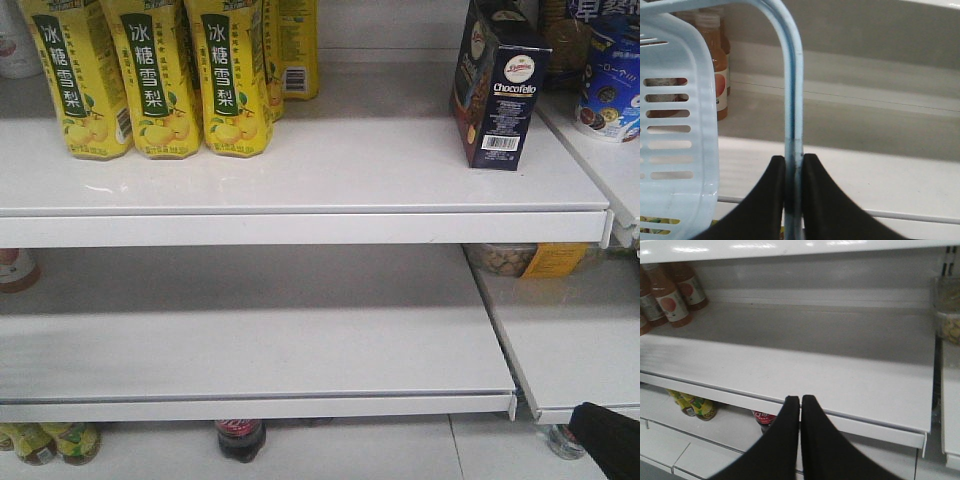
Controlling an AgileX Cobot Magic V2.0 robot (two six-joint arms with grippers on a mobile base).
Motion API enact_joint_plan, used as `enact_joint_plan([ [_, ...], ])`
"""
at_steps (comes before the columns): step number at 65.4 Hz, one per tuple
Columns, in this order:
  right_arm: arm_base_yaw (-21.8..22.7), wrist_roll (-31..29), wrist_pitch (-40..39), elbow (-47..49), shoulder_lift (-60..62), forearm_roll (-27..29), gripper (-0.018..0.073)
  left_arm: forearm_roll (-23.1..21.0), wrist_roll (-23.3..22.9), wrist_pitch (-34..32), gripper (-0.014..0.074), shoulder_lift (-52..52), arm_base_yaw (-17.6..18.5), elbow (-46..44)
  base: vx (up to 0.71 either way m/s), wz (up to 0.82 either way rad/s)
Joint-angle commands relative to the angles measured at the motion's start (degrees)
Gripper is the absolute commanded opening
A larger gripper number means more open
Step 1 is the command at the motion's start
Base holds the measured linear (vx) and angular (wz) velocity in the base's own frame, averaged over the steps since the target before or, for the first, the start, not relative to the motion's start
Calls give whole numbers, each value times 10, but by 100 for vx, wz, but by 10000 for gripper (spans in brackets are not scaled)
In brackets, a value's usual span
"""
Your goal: Left arm holds basket, right arm returns cookies
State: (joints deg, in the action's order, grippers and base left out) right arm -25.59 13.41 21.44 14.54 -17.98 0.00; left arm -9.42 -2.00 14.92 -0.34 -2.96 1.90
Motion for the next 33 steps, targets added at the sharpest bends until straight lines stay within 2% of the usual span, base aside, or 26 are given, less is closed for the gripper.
enact_joint_plan([
  [1,28,27,-49,-6,1,-16,-3,7,9,-64,-7,-12,0,-18,0,0],
  [33,238,27,-49,-103,147,-13,-3,7,9,-64,-7,-12,0,-18,0,0],
])
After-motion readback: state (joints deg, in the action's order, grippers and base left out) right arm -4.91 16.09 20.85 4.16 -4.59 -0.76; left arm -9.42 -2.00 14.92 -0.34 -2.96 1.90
